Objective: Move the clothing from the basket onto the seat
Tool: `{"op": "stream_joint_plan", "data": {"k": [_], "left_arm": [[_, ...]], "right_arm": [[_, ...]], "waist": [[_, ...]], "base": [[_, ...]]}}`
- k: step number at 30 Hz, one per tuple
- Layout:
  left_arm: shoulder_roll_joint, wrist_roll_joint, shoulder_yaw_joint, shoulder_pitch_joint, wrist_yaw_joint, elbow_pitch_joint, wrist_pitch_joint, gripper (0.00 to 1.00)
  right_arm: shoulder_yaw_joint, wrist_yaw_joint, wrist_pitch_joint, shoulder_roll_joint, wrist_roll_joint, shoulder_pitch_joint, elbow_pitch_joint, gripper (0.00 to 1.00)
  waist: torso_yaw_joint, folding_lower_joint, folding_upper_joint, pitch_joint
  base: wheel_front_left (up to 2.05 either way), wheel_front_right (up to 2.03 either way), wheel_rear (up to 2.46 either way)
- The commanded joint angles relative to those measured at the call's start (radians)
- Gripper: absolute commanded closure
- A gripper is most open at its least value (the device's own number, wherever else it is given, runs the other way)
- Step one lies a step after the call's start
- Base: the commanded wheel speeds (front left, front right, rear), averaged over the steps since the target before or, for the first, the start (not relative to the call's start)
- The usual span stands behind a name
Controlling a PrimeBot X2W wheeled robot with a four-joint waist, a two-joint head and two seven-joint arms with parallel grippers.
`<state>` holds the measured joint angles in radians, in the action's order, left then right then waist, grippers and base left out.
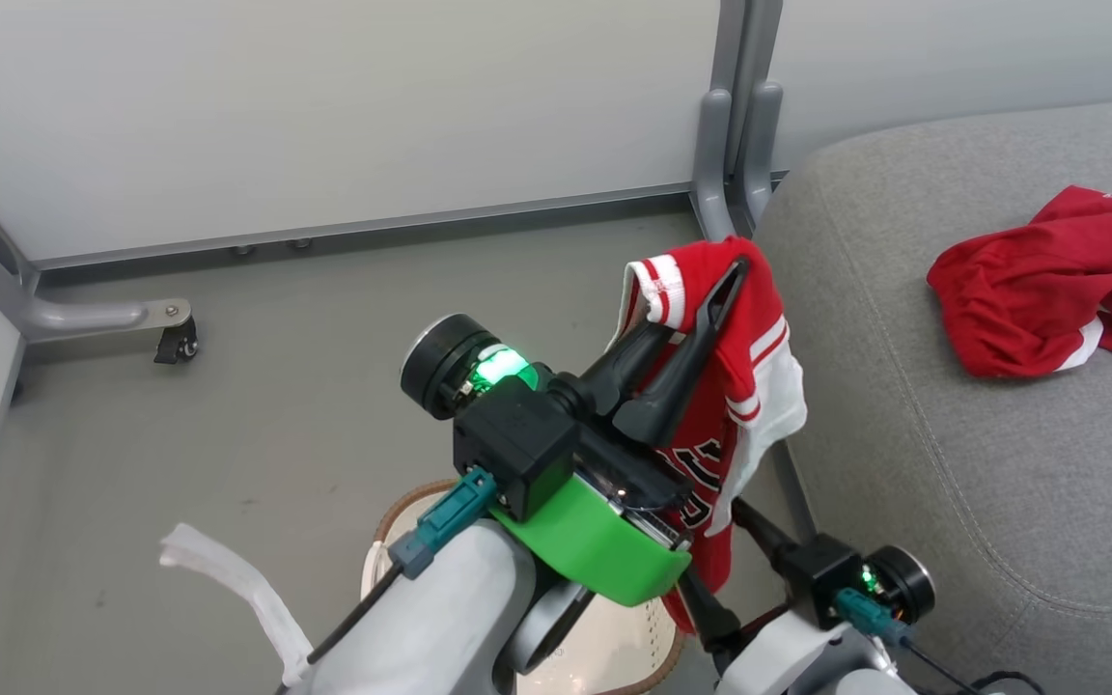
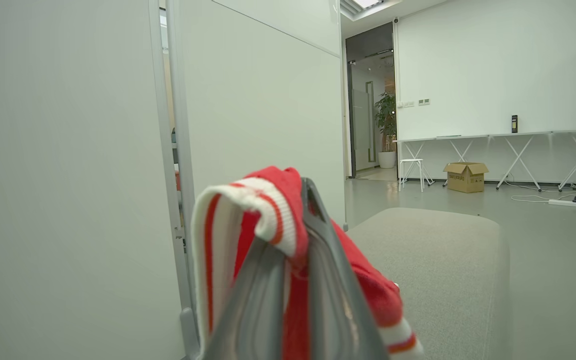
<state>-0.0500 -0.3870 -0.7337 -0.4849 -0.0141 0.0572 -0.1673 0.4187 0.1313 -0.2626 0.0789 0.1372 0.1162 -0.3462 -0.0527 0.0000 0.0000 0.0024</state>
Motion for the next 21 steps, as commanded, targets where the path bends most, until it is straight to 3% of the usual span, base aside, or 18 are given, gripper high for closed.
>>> {"op": "stream_joint_plan", "data": {"k": [1, 2, 3, 21], "left_arm": [[-0.002, -0.01, -0.002, -0.018, 0.005, 0.006, 0.003, 1.0], [-0.002, -0.01, -0.003, -0.019, 0.007, 0.009, 0.005, 1.0], [-0.003, -0.009, -0.004, -0.019, 0.007, 0.01, 0.008, 1.0], [-0.048, -0.014, 0.013, 0.03, 0.055, -0.032, 0.028, 1.0]], "right_arm": [[0.015, -0.001, -0.003, 0.003, -0.01, 0.012, -0.014, 0.36], [0.015, -0.001, -0.003, 0.003, -0.011, 0.015, -0.016, 0.64], [0.014, -0.001, -0.003, 0.003, -0.008, 0.016, -0.017, 1.0], [0.036, -0.001, -0.003, 0.02, 0.034, -0.016, 0.002, 1.0]], "waist": [[0.006, 0.0, 0.0, 0.001], [0.008, 0.0, 0.0, 0.001], [0.01, 0.0, 0.0, 0.002], [0.014, 0.0, 0.0, 0.01]], "base": [[0.0, 0.0, 0.0], [0.0, 0.0, 0.0], [0.0, 0.0, 0.0], [0.0, 0.0, 0.0]]}}
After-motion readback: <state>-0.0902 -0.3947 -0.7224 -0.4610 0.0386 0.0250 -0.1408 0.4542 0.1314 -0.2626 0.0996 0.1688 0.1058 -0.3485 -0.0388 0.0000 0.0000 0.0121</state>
